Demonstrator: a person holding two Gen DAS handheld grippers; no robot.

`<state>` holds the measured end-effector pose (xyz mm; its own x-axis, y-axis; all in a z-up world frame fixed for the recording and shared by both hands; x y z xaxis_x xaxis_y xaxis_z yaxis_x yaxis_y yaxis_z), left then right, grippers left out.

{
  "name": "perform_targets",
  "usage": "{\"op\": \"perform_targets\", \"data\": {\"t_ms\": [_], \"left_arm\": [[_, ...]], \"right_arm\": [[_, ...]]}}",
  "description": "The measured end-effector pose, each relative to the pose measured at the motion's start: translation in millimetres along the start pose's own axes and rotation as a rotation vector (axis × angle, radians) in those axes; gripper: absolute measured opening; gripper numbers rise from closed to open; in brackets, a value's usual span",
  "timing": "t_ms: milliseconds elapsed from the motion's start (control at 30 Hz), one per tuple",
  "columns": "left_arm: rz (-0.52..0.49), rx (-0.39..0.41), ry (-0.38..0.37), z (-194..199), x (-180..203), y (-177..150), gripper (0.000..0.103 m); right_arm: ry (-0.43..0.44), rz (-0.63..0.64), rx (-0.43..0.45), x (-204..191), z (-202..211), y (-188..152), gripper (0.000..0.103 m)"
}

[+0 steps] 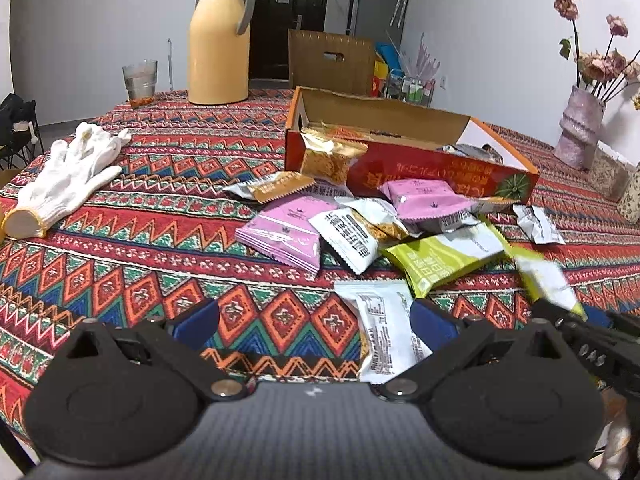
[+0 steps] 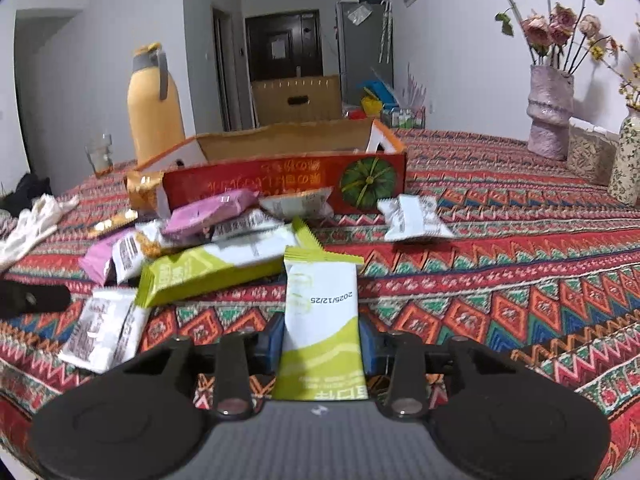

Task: Organize snacks
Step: 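Move both grippers back to the pile and grasp a green bar with the right gripper, then grasp a white printed packet with the left gripper while the right gripper holds the green bar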

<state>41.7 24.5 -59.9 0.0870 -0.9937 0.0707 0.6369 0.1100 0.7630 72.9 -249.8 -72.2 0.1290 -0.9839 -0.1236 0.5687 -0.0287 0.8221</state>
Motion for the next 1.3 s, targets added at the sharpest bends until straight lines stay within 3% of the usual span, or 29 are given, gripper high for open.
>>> {"op": "perform_targets", "data": {"t_ms": [233,533,633,800,933,1300], "left_arm": [[-0.039,-0.035,0.010,-13.5,19.8,-2.1,0.103],[-0.090,-0.069,0.072,-35.4,47.6,-4.7,0.102],[-0.085,-0.093,0.086,-43.9,50.9,-5.8,0.085],[-0.097,-0.081,0.092,-45.5,56.7,-6.0,0.077],[-0.095,-0.076,0.055,-42.6,61.4,-5.9,0.052],[-0.079,-0.072,0.036,-34.5,56.8,-8.7,0.044]], "right_arm": [[-0.003,-0.024,0.065,14.4,12.8,7.0,0.036],[0.027,-0.053,0.087,29.9,11.8,4.3,0.036],[0.040,-0.064,0.086,34.8,9.7,2.9,0.036],[0.068,-0.070,0.083,38.9,6.2,-0.5,0.036],[0.084,-0.071,0.080,38.4,5.4,-2.4,0.036],[0.097,-0.067,0.080,36.4,7.9,-4.6,0.036]]}}
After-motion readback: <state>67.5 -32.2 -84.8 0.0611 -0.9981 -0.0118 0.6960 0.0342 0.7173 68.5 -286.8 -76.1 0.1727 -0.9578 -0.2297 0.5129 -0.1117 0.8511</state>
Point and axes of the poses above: each gripper's, at about its wrist camera, not at the fingertips, and z roughly against the way its jaws point, x to its right, y to its top, the point moved 4 cm from there along -z, roughly the way its jaws point, and after that the axes turned 1 degree about y, right-handed, at the moved point
